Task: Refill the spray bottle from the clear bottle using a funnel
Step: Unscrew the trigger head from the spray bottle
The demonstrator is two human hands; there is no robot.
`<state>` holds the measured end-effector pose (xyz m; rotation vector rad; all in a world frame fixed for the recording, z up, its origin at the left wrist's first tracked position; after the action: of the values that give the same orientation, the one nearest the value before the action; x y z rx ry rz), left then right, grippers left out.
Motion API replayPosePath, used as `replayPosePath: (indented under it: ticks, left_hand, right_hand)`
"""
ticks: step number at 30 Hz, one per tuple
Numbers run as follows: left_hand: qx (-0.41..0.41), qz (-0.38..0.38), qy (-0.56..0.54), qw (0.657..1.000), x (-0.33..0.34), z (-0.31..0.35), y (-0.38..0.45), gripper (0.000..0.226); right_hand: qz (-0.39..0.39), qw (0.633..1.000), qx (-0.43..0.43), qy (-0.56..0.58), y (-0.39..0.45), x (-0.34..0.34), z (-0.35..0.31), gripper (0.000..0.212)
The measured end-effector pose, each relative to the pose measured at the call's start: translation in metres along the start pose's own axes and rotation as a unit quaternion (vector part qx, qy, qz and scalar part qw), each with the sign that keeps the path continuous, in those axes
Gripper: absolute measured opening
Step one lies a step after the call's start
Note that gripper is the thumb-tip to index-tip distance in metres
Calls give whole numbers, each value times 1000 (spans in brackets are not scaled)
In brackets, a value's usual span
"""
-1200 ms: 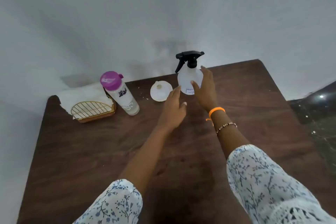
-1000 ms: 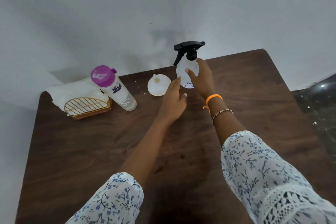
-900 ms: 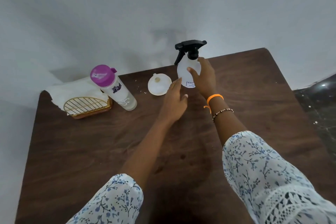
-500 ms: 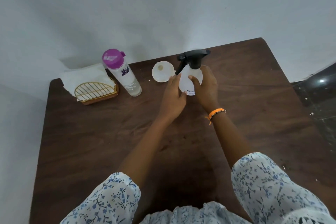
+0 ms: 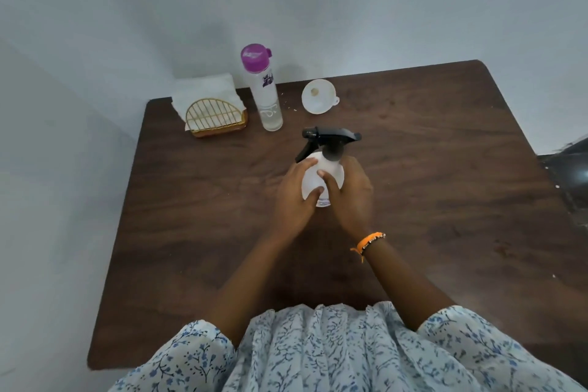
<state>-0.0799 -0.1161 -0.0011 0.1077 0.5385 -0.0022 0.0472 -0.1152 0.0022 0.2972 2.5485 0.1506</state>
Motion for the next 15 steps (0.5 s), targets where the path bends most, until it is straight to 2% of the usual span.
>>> replayPosePath:
  ticks: [11,15]
  left_hand:
    - [-57,-20,17,998,6,-27,-38,52]
    - [-43,-26,4,999,9,-29,-38,53]
  right_hand:
    - [-35,994,-67,-84,-37,10,13,42]
    - [-36,987,-95,-125,-37,11,11,43]
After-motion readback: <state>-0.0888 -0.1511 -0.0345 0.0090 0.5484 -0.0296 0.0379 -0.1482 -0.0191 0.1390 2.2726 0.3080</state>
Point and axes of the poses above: each hand's wrist, its own y-axis towards the middle knuckle, its own x-axis out of the palm, z = x × y, the point moved 6 cm from there along y, towards the middle knuckle, and after that the axes turned 1 degree about -x, right-handed, at the moved point
